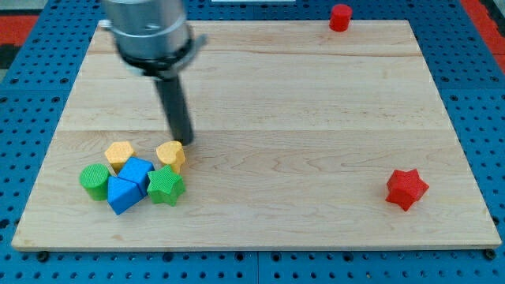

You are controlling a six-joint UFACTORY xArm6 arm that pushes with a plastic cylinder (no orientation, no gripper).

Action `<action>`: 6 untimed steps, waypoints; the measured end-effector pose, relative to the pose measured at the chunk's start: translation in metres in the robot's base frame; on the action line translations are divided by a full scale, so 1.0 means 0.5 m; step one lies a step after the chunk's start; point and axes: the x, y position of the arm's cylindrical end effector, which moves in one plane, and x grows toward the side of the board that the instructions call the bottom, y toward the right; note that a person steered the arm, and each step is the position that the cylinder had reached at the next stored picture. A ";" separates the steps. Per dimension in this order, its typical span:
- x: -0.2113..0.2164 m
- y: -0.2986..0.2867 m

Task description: Move the red star towards center

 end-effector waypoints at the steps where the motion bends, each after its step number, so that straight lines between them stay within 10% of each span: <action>1: 0.027 0.125; 6: 0.256 0.655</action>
